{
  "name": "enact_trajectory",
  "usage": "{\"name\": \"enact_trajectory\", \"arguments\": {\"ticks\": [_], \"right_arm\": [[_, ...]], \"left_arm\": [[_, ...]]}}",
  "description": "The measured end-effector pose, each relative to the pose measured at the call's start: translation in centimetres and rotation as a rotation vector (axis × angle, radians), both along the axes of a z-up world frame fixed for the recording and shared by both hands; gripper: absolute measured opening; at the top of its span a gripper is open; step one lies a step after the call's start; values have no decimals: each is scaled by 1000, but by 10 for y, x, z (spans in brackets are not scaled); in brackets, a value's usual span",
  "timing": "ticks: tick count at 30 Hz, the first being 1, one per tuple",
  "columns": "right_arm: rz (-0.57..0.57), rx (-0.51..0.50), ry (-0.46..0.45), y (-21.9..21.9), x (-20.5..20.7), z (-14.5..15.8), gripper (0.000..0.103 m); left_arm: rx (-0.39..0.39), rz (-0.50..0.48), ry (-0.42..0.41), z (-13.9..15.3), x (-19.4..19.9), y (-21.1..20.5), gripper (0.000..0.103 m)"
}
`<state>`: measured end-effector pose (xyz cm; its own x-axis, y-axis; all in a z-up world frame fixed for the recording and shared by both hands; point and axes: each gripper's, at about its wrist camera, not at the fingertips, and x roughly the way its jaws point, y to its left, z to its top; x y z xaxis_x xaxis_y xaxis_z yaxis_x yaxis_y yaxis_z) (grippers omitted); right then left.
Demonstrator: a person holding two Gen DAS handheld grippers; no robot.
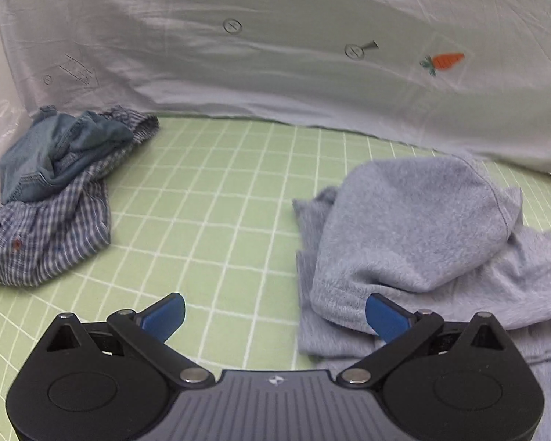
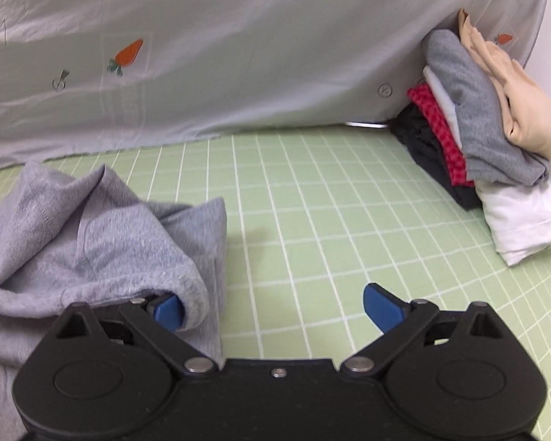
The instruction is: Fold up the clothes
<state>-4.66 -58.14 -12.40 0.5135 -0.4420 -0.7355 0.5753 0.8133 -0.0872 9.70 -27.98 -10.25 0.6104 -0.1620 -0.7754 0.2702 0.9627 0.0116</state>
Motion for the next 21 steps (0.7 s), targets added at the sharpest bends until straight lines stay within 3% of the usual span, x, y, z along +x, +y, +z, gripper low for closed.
{"name": "enact_trajectory", "arguments": {"ticks": [3, 7, 14, 21], "right_arm": [[25, 4, 16, 9, 0, 0, 99], [59, 26, 7, 18, -4, 5, 99], [32, 82, -29, 12, -9, 7, 100], [-14, 148, 29, 0, -2, -16, 100]], "left_arm": [[-35, -17, -13, 5, -2, 1, 103], [-20, -13, -14, 3, 1, -2, 103], [2, 1, 46, -11, 8, -3, 103], [37, 40, 122, -28, 14, 0, 103]]}}
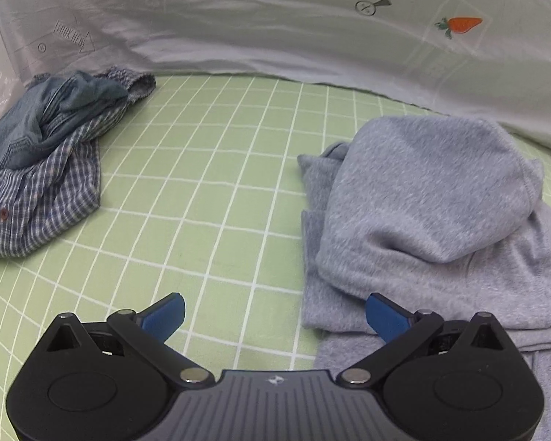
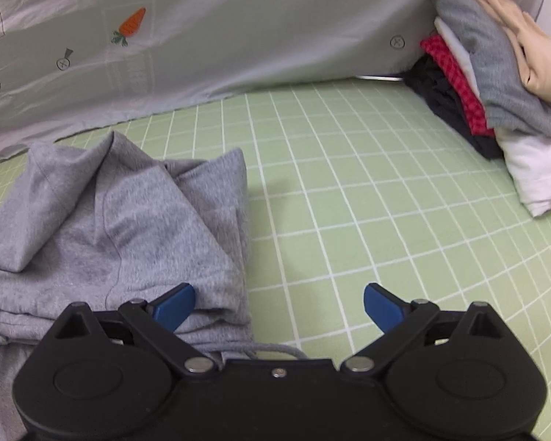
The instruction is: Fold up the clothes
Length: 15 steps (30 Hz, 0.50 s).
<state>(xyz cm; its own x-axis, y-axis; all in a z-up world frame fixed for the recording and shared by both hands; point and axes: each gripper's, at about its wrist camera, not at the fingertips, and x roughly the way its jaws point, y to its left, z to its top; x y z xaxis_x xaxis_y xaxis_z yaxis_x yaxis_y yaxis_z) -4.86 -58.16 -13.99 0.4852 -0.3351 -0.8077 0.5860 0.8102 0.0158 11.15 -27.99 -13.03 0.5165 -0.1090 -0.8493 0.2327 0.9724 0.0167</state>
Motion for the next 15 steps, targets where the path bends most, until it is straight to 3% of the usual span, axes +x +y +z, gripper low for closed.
{"name": "enact_trajectory", "arguments": {"ticks": [10, 15], "right_arm": [[25, -30, -72, 14, -24, 23, 101], [48, 9, -60, 28, -57, 22, 101]], "left_arm": [[-63, 11, -69, 31, -29, 20, 103], [-74, 15, -27, 28, -58, 37, 103]]}}
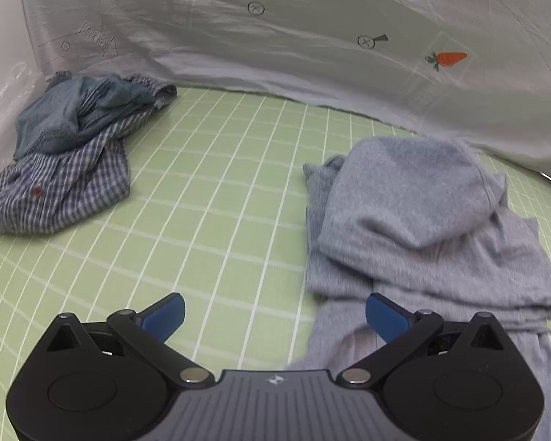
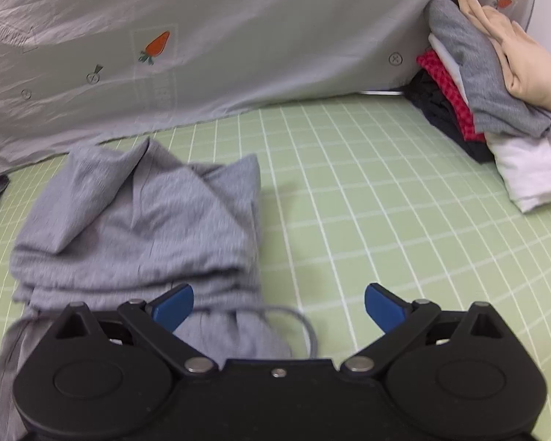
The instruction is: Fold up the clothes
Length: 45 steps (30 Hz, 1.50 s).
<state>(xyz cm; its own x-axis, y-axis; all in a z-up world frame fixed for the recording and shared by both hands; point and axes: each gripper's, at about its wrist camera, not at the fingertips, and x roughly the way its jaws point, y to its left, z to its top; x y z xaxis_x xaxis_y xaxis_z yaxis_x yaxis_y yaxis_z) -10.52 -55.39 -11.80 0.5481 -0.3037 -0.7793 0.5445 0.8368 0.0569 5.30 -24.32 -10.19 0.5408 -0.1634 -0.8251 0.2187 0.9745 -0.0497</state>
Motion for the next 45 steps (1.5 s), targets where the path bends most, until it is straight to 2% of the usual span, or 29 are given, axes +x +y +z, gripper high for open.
{"name": "enact_trajectory", "arguments": {"ticks": [12, 18, 26, 30, 35, 39, 42, 45], "right_arm": [[38, 96, 121, 32, -68, -29, 101], [41, 142, 142, 40, -94, -38, 101], [47, 184, 173, 48, -111, -49, 101], [45, 211, 184, 51, -113, -52, 101], [24, 230, 191, 51, -113, -52, 101], [11, 256, 182, 51, -115, -51, 101], [4, 264, 181, 53, -114, -50, 100], [-4, 260, 176, 53, -113, -46, 87]], "left_arm": [[14, 33, 160, -33, -68, 39, 103], [13, 28, 216, -44, -94, 44, 103], [-17, -17, 269, -54, -113, 50, 101], [-35, -47, 301, -58, -120, 51, 95], [-38, -114, 316, -58, -124, 49, 93], [-52, -146, 319, -56, -127, 50, 88], [-51, -149, 310, -54, -124, 51, 79], [-68, -168, 309, -52, -121, 50, 65]]}}
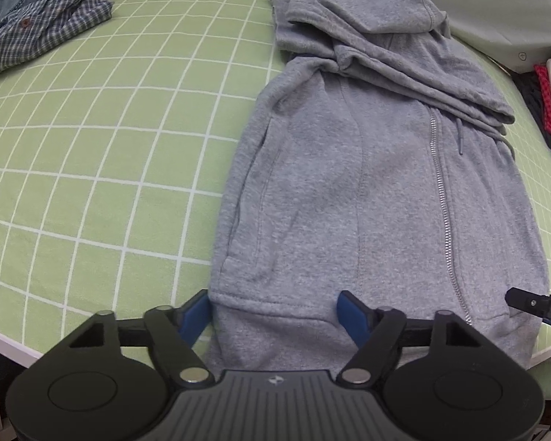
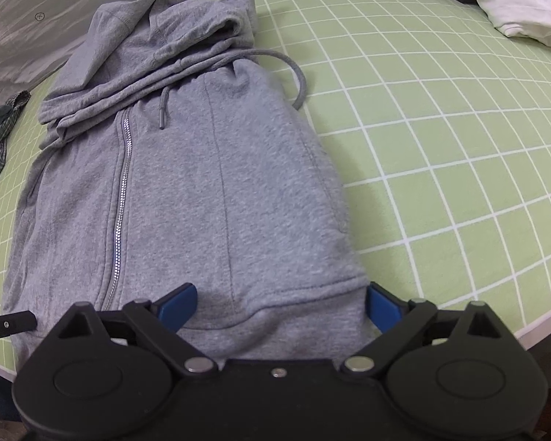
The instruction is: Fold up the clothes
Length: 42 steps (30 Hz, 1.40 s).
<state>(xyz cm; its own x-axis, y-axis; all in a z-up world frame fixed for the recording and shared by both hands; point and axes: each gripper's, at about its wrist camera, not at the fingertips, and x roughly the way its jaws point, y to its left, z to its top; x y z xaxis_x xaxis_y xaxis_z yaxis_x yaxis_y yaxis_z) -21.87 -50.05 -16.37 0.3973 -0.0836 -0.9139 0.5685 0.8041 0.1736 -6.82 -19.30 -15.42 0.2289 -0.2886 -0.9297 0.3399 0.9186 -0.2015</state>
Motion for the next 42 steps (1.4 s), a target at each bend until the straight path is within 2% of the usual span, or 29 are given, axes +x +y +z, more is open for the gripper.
{"name": "enact_trajectory", "arguments": {"ticks": [2, 3, 4, 5, 8, 11, 13, 19, 22, 29, 32, 37, 42], "right_arm": [[-11, 26, -16, -4, 0, 3, 65], [-16, 41, -24, -6, 0, 4, 60], [-22, 55, -33, -8, 0, 5, 41], [-26, 85, -43, -11, 0, 5, 27], [-42, 164, -84, -16, 0, 7, 20], [-48, 206, -147, -22, 2, 18, 18], [-47, 231, -198, -27, 7, 29, 17], [-66, 301, -360, -53, 36, 62, 16], [-95, 306, -429, -71, 59, 78, 16], [-129, 226, -522, -105, 111, 105, 16], [-103, 167, -533, -109, 132, 113, 17], [-57, 77, -486, -109, 166, 104, 17], [-84, 94, -408, -120, 195, 65, 25]], "left_arm": [[-32, -29, 13, 0, 2, -1, 52], [-58, -39, 27, 0, 2, -2, 37], [-81, -41, 43, -1, 3, -3, 25], [-102, -39, 59, -2, 4, -3, 22], [-139, -44, 54, 5, 8, -5, 19], [-240, -26, 43, 20, 16, -3, 17], [-280, -15, 22, 31, 24, -3, 17], [-457, 83, -21, 65, 66, -7, 17], [-502, 100, -83, 85, 93, -16, 16], [-515, 139, -183, 113, 150, -34, 16], [-510, 145, -188, 111, 166, -41, 16], [-474, 165, -154, 88, 196, -53, 17], [-423, 223, -70, 48, 225, -60, 18]]}}
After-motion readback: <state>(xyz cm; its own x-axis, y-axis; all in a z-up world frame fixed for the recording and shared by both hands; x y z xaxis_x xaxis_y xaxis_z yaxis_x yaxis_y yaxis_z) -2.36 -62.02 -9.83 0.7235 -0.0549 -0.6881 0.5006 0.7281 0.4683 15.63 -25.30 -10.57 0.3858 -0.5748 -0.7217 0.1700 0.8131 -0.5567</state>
